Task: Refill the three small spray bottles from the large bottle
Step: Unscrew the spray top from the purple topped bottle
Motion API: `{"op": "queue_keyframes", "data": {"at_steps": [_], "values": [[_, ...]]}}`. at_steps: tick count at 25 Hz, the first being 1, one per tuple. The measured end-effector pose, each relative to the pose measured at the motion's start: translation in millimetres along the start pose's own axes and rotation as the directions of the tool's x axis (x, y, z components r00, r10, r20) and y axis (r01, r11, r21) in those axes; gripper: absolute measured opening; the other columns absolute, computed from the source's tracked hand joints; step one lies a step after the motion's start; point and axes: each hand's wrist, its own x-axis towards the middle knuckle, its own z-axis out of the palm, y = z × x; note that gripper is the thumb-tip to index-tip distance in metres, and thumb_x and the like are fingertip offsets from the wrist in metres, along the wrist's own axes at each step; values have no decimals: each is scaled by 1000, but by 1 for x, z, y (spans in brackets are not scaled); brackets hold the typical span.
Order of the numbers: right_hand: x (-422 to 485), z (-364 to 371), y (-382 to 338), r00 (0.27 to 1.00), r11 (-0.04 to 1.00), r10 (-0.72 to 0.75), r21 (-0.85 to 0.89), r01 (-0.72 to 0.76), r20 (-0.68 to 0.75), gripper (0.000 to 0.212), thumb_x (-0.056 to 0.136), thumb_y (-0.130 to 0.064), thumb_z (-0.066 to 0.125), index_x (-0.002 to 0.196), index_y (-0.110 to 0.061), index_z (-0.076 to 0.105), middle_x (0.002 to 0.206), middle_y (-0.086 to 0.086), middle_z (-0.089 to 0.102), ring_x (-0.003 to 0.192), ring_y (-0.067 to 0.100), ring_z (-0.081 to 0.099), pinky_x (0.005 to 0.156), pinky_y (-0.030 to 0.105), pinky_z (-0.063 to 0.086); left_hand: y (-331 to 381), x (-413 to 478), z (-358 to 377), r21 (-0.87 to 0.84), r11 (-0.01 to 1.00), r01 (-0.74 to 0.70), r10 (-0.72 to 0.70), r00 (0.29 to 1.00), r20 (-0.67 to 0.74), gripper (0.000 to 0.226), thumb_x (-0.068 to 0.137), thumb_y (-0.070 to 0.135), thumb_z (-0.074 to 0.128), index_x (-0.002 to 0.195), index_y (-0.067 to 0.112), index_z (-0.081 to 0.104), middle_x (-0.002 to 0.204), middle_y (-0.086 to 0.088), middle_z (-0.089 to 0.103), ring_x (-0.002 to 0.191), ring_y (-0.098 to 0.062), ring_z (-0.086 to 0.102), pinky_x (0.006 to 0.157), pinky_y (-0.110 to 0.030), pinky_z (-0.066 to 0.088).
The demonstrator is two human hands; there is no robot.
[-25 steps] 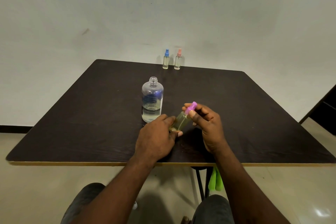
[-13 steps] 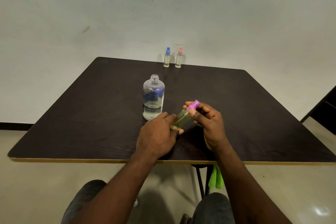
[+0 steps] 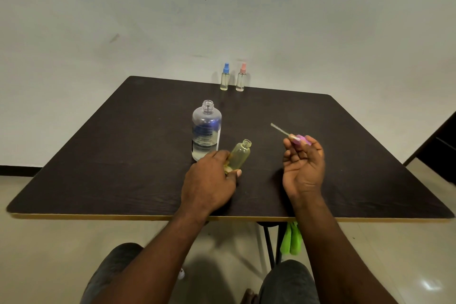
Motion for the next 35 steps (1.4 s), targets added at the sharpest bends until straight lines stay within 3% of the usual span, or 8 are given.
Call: {"op": "queue_keyframes", "data": {"at_steps": [3,7,11,20,23,26,31,35], "values": [[-4,7,11,992,936,-125,-328,124,18,23,95,1,68,91,-17,55,101,17,74,82,18,65,70,26,46,0,-2,-2,-38,999,37,-38,999,-18,29,84,56,68,103,35,63,91,16,67,82,-12,64,72,-36,56],[-13,13,25,946,476,-171,-818,324,275,37,91,-13,78,121,-30,64,97,-12,74,86,-1,68,79,13,52,0,-3,-4,-46,997,63,-64,998,-21,33,82,59,67,103,34,64,90,14,71,82,-15,68,74,-40,60],[-12,16,25,952,372,-169,-877,303,257,29,93,-10,75,115,-28,73,99,-14,74,91,-3,69,88,24,60,2,-3,-5,-30,998,56,-57,998,-9,32,83,57,67,104,34,63,91,12,71,84,-17,68,75,-41,60],[-9,26,37,966,116,-135,-965,236,220,20,89,-28,81,97,-32,63,92,-8,68,81,3,65,65,25,54,2,-3,-5,13,999,33,-33,999,8,40,83,60,69,113,34,63,102,11,73,91,-16,69,79,-40,60],[-11,23,37,959,97,-158,-962,254,237,18,92,-33,77,106,-33,67,98,-7,64,94,11,62,76,32,56,3,-4,-6,6,999,33,-33,999,-1,40,83,60,69,113,34,64,103,11,73,92,-15,69,80,-40,60],[-12,25,37,940,-61,-161,-953,295,301,21,94,-31,73,114,-30,69,99,-12,64,104,15,53,85,40,55,2,-5,-6,0,999,37,-37,999,-5,40,83,60,69,112,33,64,102,11,73,92,-16,69,80,-41,60],[-12,23,34,963,82,-179,-972,220,203,17,93,-26,76,107,-31,68,96,-6,70,90,13,66,76,33,57,2,-4,-6,-13,999,44,-44,999,-21,38,83,59,71,110,33,65,98,12,73,88,-14,68,77,-40,60],[-13,25,33,967,59,-163,-977,206,194,20,93,-29,76,112,-31,68,98,-5,69,87,11,67,72,30,56,2,-4,-6,-12,999,45,-45,999,-25,38,83,60,71,110,34,65,98,13,73,87,-12,68,77,-38,60]]}}
